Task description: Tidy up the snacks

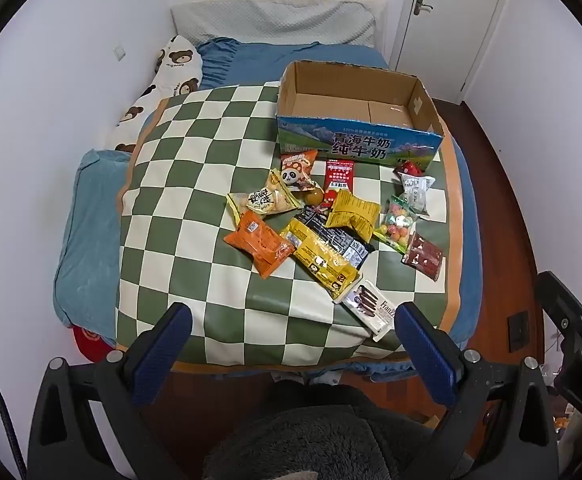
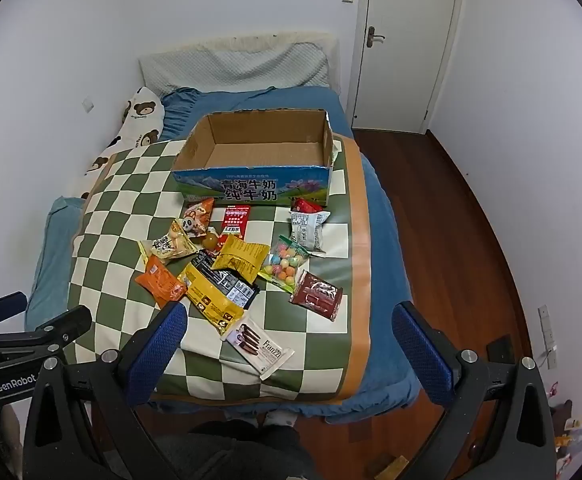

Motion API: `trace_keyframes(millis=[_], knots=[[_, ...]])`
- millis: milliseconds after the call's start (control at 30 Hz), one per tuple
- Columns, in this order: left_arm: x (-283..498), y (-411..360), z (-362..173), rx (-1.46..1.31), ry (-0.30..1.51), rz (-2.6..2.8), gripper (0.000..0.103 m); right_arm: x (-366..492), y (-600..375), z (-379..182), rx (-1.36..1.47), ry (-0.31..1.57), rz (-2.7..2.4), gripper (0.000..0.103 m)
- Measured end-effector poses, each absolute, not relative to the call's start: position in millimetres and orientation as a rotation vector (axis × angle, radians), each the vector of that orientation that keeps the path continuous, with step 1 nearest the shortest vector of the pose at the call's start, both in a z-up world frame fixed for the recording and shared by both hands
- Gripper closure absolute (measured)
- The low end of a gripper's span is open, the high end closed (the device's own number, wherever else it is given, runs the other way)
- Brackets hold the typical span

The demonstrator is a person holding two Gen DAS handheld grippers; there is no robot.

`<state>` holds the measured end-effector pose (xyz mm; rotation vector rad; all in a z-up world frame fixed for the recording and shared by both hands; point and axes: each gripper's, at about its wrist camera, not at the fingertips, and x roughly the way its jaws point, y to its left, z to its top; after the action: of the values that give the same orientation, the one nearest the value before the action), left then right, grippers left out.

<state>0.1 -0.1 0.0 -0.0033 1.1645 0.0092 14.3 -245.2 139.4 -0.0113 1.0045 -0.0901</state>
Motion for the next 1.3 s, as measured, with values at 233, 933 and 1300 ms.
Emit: trace_keyframes(millis=[233,933,1300], knots=[[0.4,0.3,-0.1,-0.007,1.162,0.008,0.000,14.3,-248.2,137.3,-0.001,0.999,-0.083,0.000],[-0.2,0.0,0.2,-0.008,1.152,0.006,0.000,13.2,-247.0,138.5,-0.002,1.005,-0.078,0.000],[-0.2,0.0,0.3,-0.007,1.152,0.007,0.000,13.6,-247.8,138.1,0.000,1.007,-0.076,0.000]])
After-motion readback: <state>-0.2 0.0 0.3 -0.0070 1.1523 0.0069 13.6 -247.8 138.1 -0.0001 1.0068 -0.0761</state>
